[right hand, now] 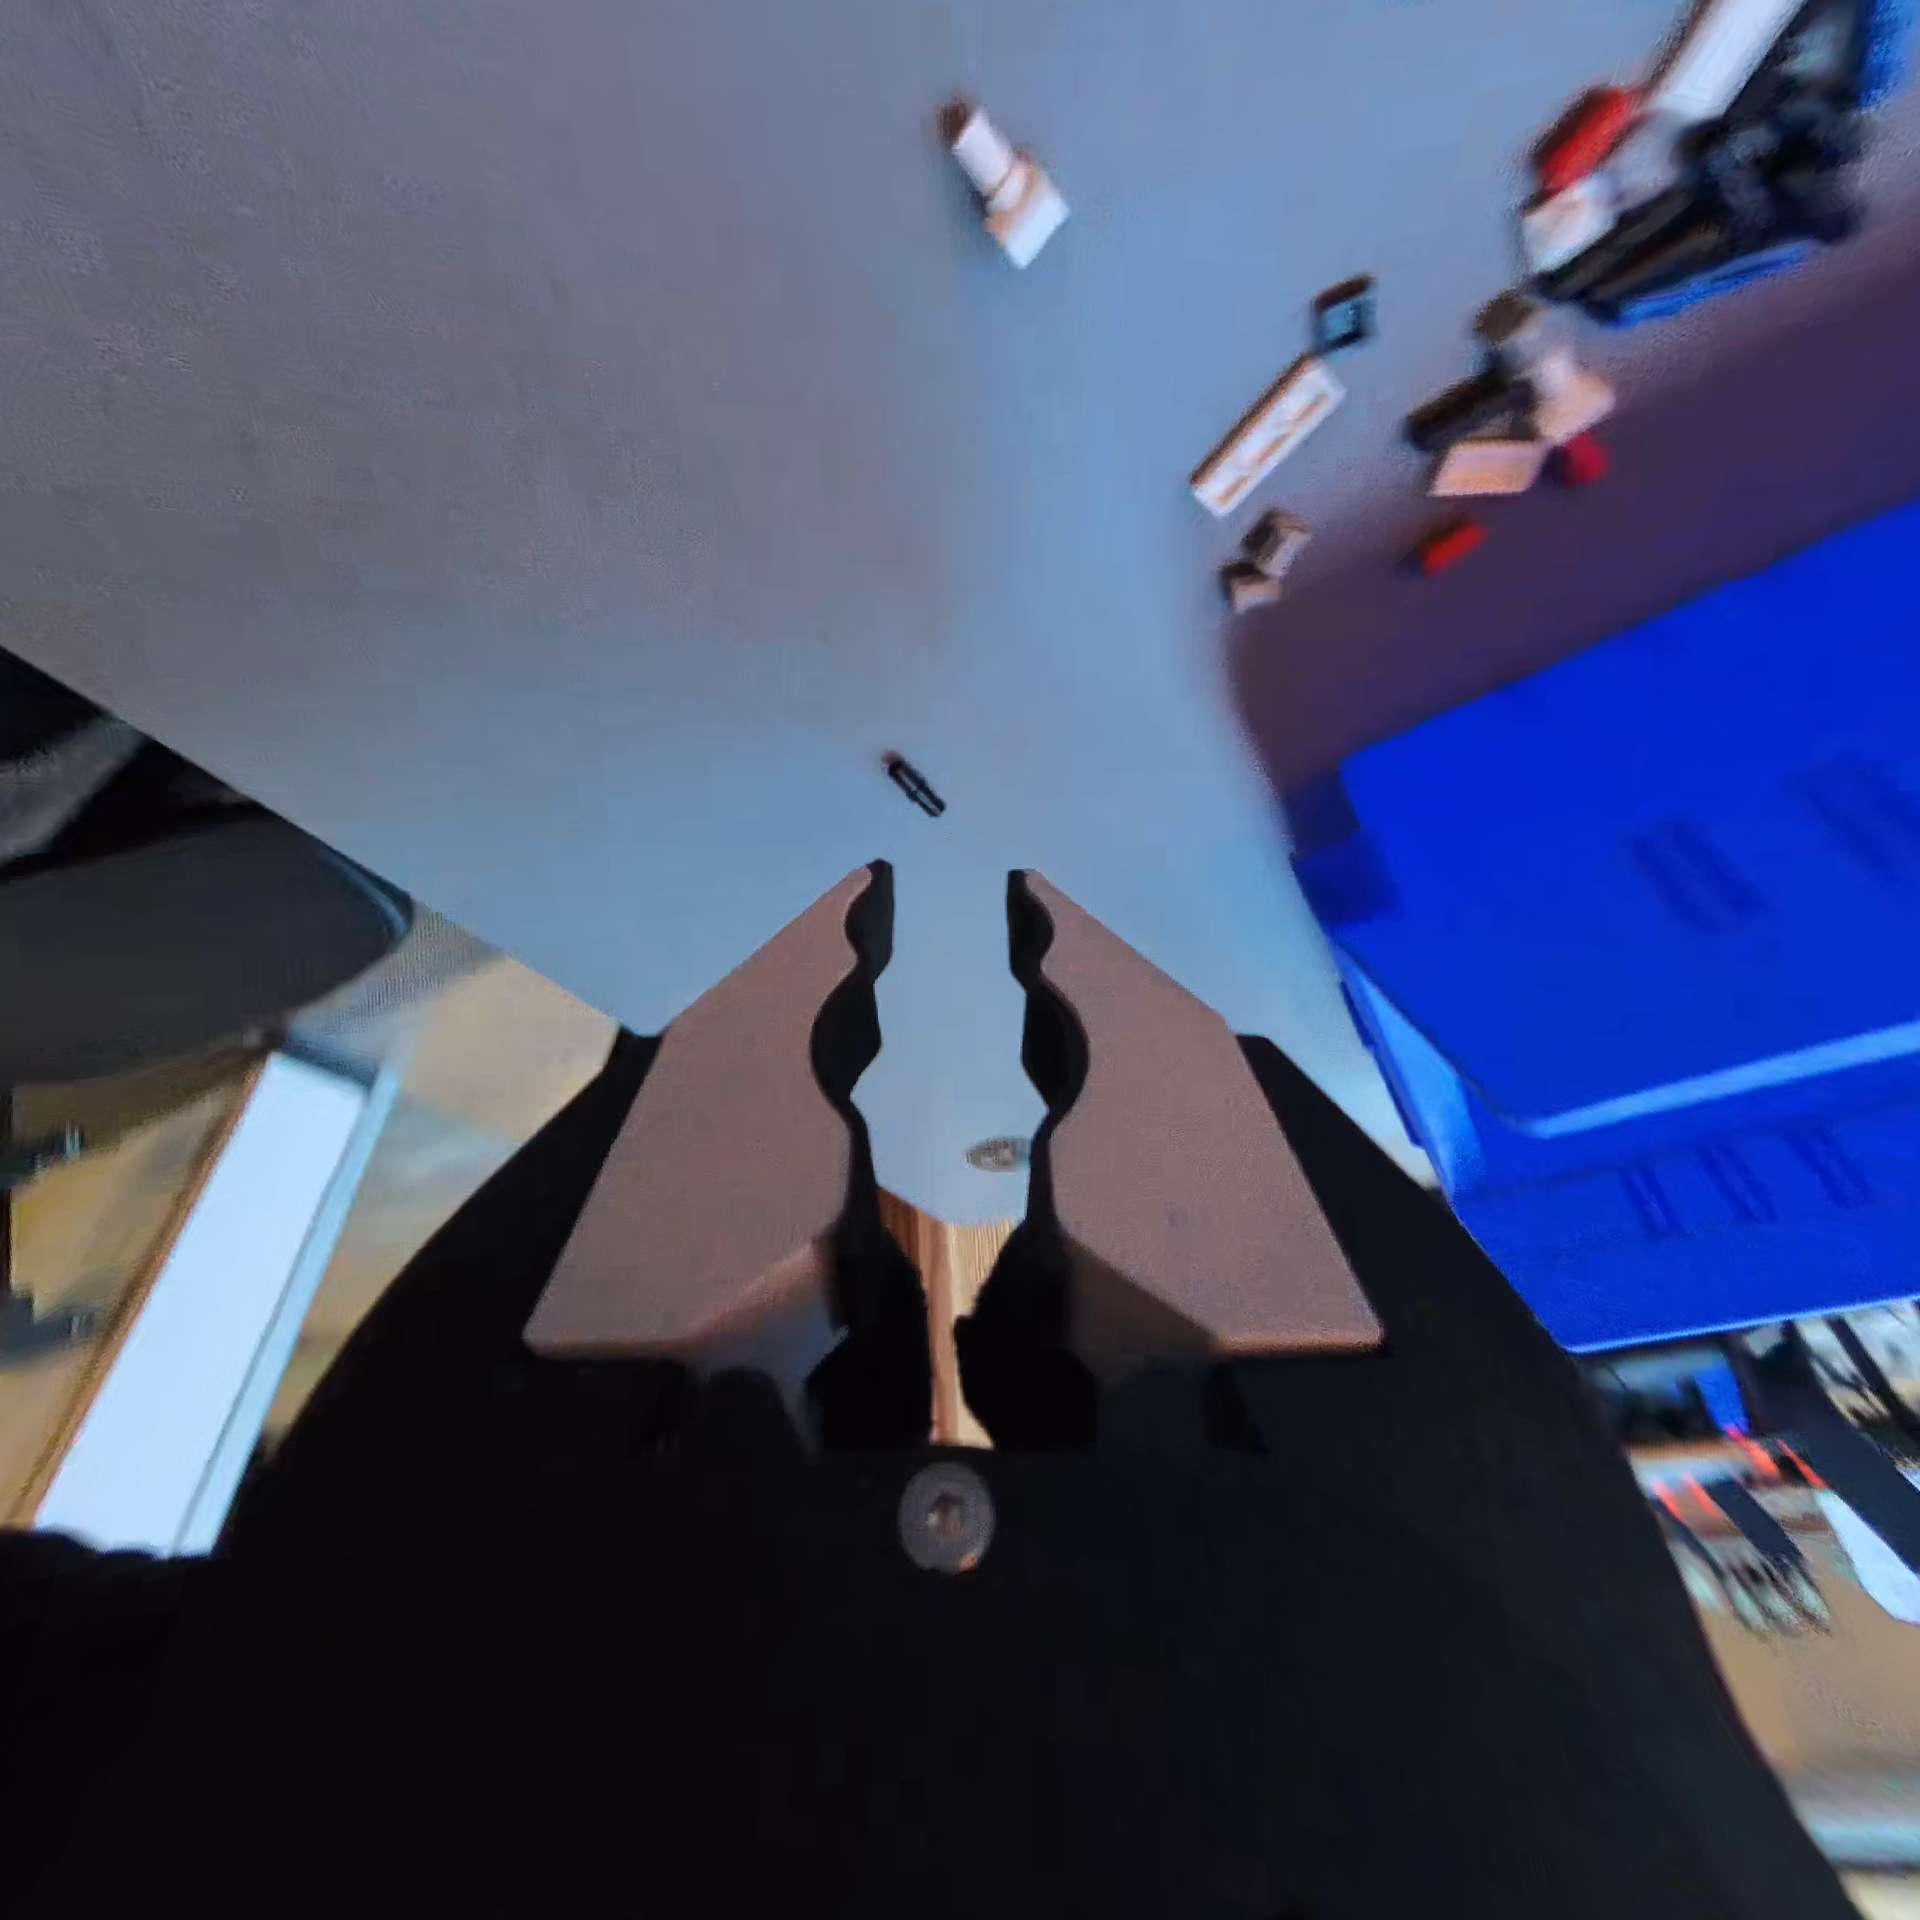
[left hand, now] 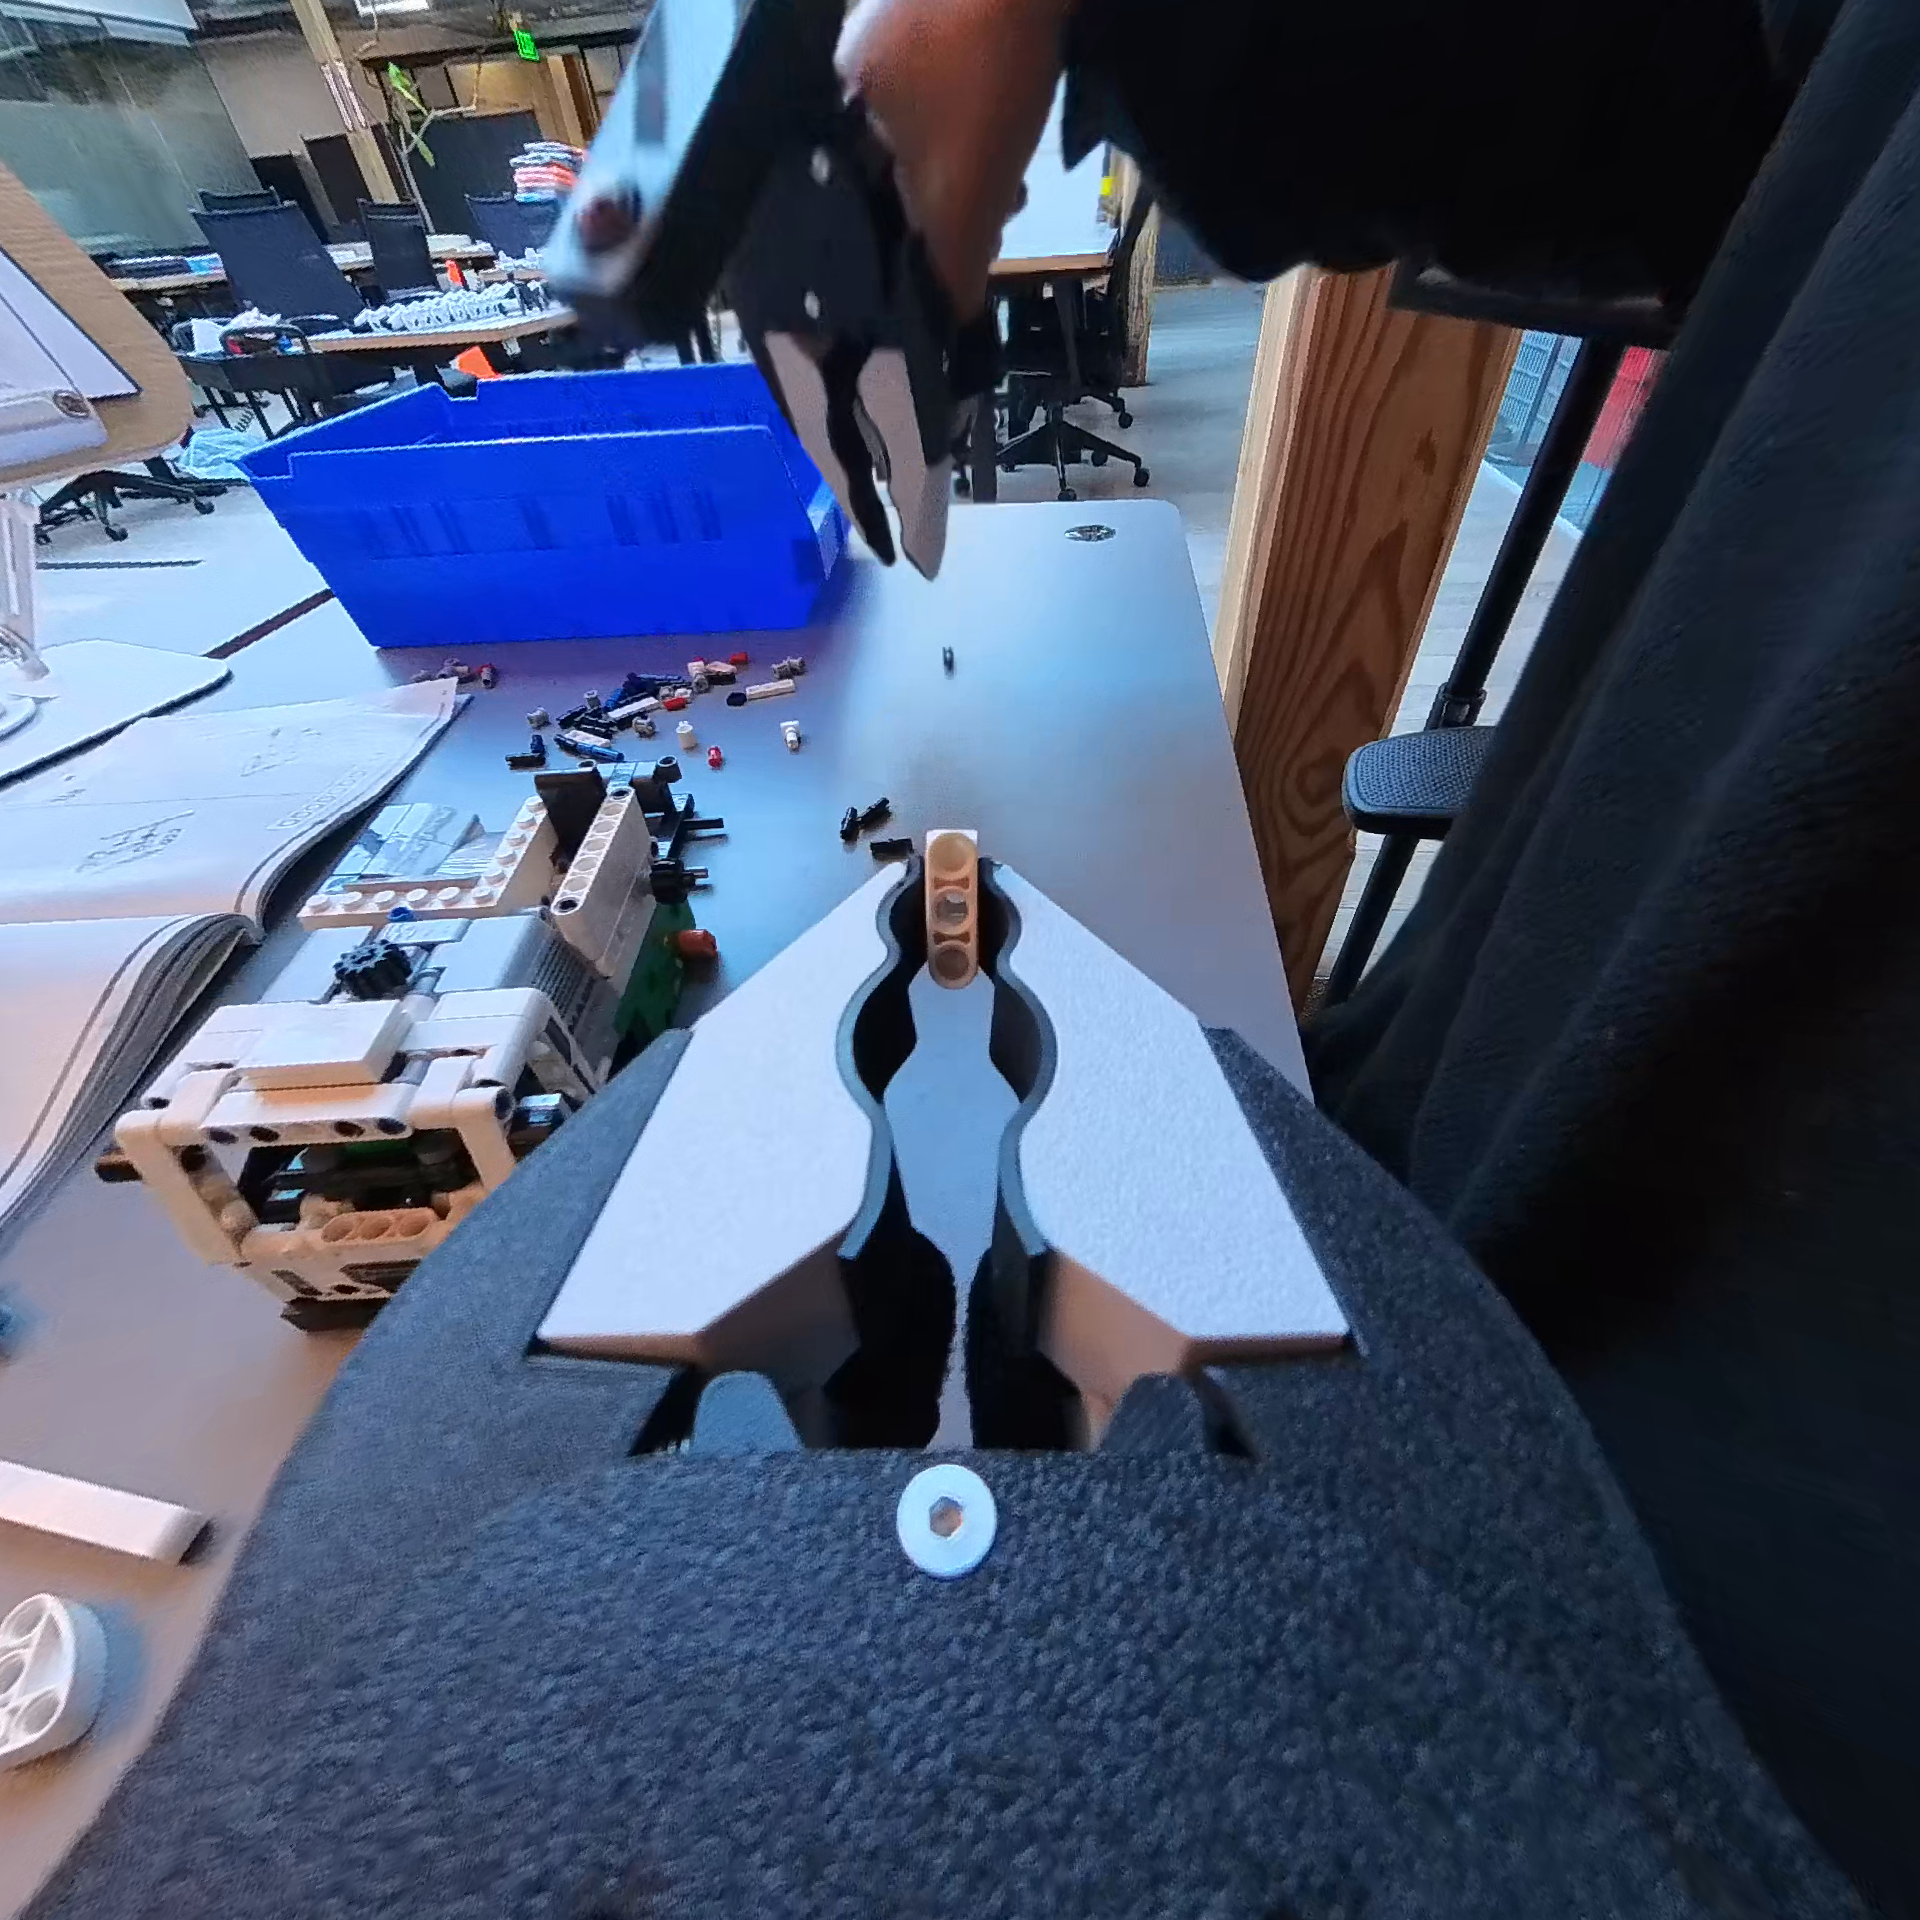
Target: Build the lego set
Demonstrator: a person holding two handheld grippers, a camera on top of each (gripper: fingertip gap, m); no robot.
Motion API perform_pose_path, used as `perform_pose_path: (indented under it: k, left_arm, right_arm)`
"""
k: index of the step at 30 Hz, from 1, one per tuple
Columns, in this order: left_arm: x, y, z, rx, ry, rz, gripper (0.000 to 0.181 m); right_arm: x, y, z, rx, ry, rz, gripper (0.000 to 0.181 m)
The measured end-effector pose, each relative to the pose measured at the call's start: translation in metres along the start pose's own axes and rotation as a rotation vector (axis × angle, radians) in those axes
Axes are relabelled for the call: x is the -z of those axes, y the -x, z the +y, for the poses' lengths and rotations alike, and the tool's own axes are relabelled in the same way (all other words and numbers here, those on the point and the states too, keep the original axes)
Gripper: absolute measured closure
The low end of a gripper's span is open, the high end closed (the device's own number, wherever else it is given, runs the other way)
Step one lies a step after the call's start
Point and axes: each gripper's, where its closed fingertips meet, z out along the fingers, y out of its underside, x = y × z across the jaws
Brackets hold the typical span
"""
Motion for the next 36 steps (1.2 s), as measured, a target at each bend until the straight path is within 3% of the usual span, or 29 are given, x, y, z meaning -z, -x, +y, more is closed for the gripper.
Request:
perform_pose_path:
  k: [4,11,14,18,21,25,28,32,36]
  left_arm:
    - [-0.001,0.000,-0.001,0.005,-0.002,0.007,0.175]
    - [-0.002,-0.002,-0.001,0.006,-0.004,0.013,0.175]
    - [-0.001,-0.002,-0.002,0.010,-0.009,0.018,0.175]
    - [-0.002,-0.002,-0.002,0.004,-0.005,0.018,0.175]
    - [-0.004,-0.001,0.000,0.000,0.002,0.012,0.175]
    - [-0.006,0.001,0.000,0.007,0.004,0.006,0.175]
    - [-0.006,0.002,0.000,0.006,0.002,0.004,0.175]
    - [-0.005,0.002,-0.002,0.002,-0.004,0.002,0.175]
    - [-0.004,-0.002,-0.003,-0.001,-0.014,0.011,0.175]
  right_arm:
    - [0.014,0.007,-0.007,-0.086,-0.339,-0.003,0.158]
    - [-0.028,0.006,0.000,-0.240,-0.696,0.024,0.158]
    - [-0.040,0.001,0.001,-0.279,-0.876,-0.032,0.160]
    - [-0.042,0.003,-0.004,-0.241,-1.043,-0.142,0.160]
    - [-0.043,0.002,-0.008,-0.210,-1.074,-0.162,0.164]
    - [-0.044,-0.001,-0.009,-0.159,-1.069,-0.120,0.178]
    - [-0.043,0.001,-0.008,-0.117,-0.949,-0.100,0.178]
    - [-0.028,-0.003,0.001,0.080,-0.563,0.088,0.179]
    - [-0.022,0.008,0.020,0.126,-0.109,-0.048,0.179]
